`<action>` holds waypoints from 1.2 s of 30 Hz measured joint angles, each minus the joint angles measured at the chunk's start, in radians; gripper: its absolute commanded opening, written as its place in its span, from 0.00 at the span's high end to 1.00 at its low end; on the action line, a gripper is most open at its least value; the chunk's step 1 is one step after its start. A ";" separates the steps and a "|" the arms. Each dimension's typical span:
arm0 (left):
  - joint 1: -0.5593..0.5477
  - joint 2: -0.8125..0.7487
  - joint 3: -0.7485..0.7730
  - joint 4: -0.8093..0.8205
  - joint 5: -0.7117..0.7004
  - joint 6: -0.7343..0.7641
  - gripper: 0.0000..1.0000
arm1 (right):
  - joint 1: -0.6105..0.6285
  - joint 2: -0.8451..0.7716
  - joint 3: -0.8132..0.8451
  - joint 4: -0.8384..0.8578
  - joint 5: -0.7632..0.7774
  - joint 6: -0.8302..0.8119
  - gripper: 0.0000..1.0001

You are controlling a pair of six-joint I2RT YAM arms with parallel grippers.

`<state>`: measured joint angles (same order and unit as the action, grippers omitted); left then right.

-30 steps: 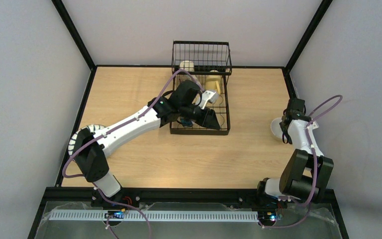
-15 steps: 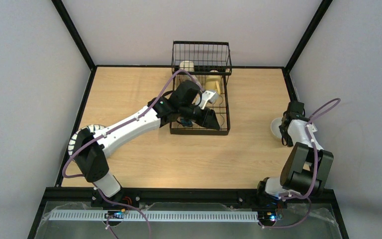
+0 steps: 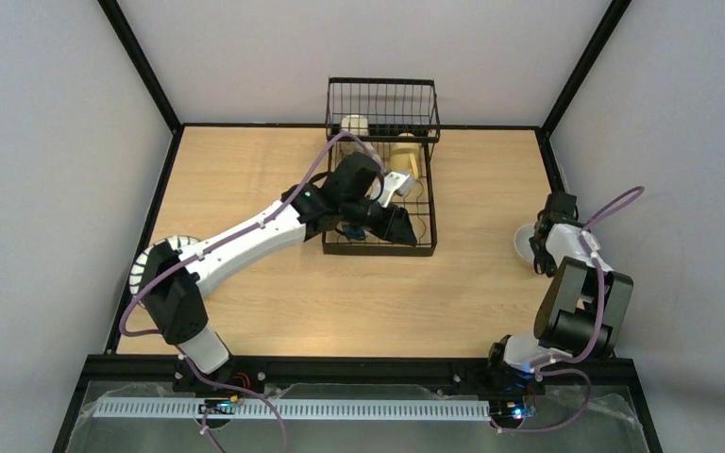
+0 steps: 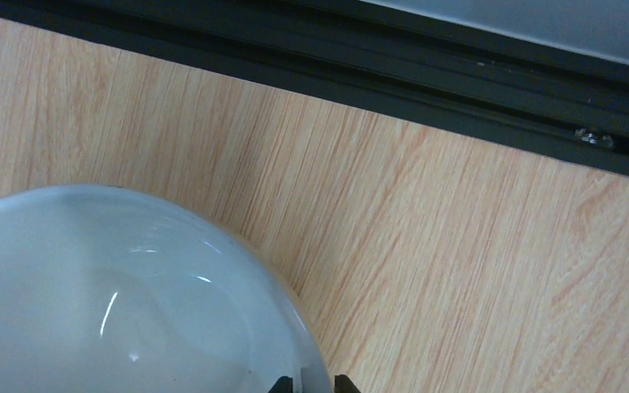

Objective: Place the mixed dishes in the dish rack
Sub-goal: Grab the bowl at the corner of the board, then pass from the right arm to the left

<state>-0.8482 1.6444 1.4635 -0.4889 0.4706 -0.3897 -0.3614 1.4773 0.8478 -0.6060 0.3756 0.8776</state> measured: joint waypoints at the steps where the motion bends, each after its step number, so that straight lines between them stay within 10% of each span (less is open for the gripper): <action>1: 0.000 0.002 0.000 -0.001 0.000 0.001 0.01 | -0.001 0.002 0.000 0.003 -0.002 0.001 0.87; 4: 0.000 0.010 0.002 -0.006 -0.001 0.004 0.01 | -0.005 0.005 0.003 0.019 0.001 0.011 1.00; 36: 0.001 0.100 0.060 -0.014 0.007 -0.099 0.01 | 0.155 -0.137 0.073 0.044 -0.114 -0.324 1.00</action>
<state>-0.8474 1.7439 1.5234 -0.5030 0.4778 -0.4889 -0.2062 1.3407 0.9207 -0.5621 0.2615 0.5533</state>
